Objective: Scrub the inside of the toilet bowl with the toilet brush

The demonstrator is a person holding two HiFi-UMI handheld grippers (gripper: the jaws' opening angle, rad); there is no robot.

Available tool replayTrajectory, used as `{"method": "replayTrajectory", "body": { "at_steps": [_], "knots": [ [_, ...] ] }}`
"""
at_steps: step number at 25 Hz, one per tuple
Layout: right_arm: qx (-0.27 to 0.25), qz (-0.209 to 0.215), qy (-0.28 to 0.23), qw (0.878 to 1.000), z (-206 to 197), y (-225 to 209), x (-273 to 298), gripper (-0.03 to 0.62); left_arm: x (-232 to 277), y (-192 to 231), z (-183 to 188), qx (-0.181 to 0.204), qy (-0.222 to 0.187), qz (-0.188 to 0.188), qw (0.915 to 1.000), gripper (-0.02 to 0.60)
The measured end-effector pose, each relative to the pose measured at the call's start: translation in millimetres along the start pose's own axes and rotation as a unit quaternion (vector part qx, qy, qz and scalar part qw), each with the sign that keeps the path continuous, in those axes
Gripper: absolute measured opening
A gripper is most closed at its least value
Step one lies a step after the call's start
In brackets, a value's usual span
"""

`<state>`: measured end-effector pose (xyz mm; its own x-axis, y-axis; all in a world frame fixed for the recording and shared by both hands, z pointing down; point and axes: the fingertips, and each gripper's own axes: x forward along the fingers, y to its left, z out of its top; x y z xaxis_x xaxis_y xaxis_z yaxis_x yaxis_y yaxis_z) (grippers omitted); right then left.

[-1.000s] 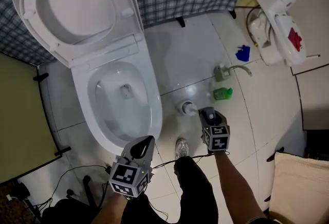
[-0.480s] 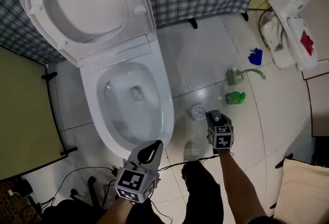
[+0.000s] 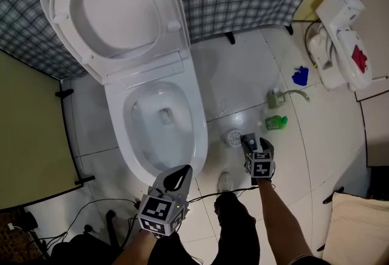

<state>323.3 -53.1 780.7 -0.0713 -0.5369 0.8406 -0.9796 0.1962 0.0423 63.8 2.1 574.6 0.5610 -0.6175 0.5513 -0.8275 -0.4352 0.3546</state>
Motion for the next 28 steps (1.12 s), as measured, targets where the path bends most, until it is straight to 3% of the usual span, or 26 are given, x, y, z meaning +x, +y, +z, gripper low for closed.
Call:
{"method": "replayTrajectory", "body": {
  "at_steps": [6,9,11,13,19,24,28],
  "knots": [
    [-0.014,0.018,-0.054,0.998,58.5,8.3,-78.5,0.311,-31.9,-13.7,55.7,0.014,-0.034,-0.001,0.9993,0.009],
    [-0.014,0.027,-0.109,0.994,110.5,17.3,-131.2,0.064,-47.5,-15.7,86.1,0.021,-0.052,0.006,0.9984,0.009],
    [-0.017,0.049,-0.149,0.988,144.7,33.1,-159.3,0.000,-51.6,-9.5,97.8,0.024,-0.062,0.009,0.9978,0.009],
    [-0.030,0.080,-0.183,0.979,174.2,59.1,-177.2,0.000,-49.5,5.6,101.1,0.028,-0.073,0.009,0.9969,0.009],
    [-0.097,0.168,-0.285,0.939,268.6,153.9,-236.3,0.009,-59.7,48.2,138.2,0.033,-0.127,0.008,0.9913,0.009],
    [-0.118,0.234,-0.336,0.904,313.2,230.5,-310.1,0.009,-118.6,49.7,187.5,0.043,-0.181,0.001,0.9825,0.009],
    [-0.138,0.282,-0.368,0.875,347.1,277.8,-366.6,0.009,-165.8,47.3,237.7,0.068,-0.230,0.008,0.9709,0.010]
  ]
}}
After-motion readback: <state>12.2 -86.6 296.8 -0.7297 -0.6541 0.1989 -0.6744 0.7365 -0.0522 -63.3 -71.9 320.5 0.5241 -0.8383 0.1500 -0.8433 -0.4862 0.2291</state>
